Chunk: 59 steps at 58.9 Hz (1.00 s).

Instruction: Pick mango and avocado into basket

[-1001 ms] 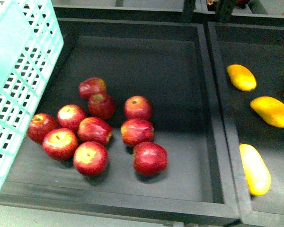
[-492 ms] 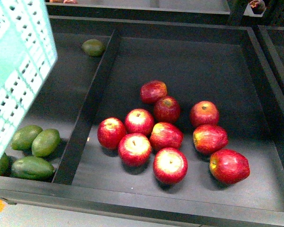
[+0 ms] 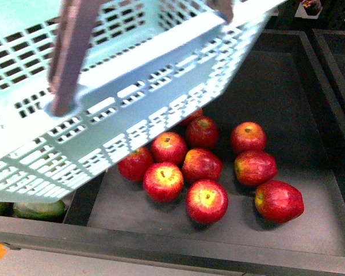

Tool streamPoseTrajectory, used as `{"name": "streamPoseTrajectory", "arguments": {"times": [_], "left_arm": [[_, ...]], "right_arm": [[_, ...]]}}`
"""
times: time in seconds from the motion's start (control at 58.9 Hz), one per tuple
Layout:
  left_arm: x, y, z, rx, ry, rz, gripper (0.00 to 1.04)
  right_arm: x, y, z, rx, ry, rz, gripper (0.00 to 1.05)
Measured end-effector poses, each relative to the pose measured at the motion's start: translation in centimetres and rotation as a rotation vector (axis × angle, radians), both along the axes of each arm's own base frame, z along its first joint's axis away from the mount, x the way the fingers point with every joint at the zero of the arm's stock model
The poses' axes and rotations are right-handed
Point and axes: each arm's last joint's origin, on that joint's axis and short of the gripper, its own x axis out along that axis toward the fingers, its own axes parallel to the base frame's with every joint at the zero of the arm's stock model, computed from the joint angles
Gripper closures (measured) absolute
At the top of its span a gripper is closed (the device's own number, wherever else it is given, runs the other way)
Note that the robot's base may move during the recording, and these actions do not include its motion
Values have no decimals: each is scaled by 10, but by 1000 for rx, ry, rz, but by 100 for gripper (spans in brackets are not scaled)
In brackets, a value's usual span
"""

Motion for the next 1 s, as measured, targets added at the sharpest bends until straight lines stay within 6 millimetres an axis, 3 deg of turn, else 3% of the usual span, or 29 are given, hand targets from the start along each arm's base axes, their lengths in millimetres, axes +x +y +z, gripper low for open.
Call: {"name": "streamPoseTrajectory", "arguments": {"times": [0.153,0.373,0.9,1.001], "left_arm": [[2,-48,-6,0,24,-166,89],[-15,-89,-10,16,34,-375,89],[-17,-91,-10,41,16,-393,89],[-17,-91,-10,39,16,-395,89]], "right_arm": [[0,0,0,0,0,0,9],[0,0,0,0,0,0,9],[0,0,0,0,0,0,9],[4,-6,-2,219,431,-246,9]]}}
